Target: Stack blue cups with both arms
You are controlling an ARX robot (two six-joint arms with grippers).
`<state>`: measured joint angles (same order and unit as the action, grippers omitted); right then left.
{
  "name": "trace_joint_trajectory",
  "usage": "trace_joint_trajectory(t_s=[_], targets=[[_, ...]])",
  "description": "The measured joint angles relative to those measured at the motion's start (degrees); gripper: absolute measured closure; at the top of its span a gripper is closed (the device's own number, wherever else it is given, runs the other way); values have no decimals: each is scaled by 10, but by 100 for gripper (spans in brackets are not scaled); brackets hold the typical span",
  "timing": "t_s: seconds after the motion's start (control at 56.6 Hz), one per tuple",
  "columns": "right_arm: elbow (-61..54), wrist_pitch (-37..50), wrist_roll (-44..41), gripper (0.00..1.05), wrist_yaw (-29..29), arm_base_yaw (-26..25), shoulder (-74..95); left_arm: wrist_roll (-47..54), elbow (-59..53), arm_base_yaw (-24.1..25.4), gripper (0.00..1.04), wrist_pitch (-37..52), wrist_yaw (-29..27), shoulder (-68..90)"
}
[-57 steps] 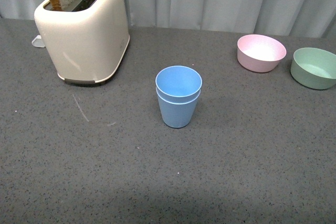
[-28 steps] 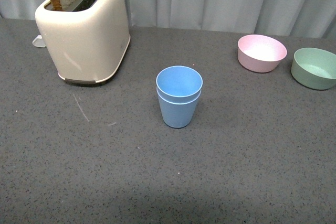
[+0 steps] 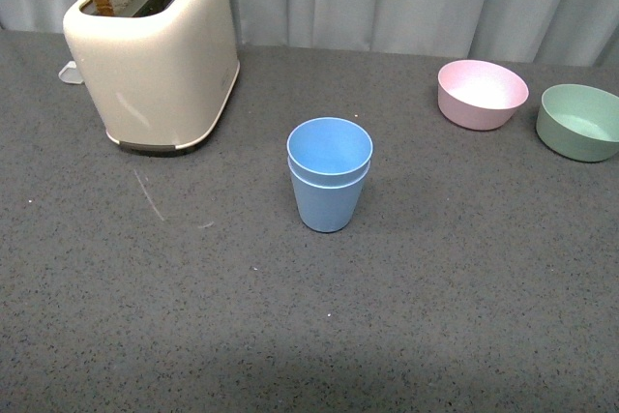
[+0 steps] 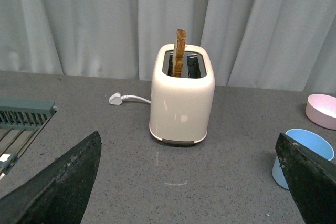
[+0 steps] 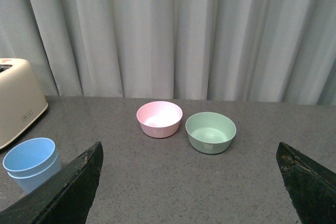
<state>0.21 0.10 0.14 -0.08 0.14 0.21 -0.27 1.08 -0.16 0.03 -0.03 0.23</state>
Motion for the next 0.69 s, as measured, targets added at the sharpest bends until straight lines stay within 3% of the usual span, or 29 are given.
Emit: trace_joint_trajectory(t_s=[0.689], targets=[[0,0,0,10,0,0,0,0,0,0,7,0,0,0]])
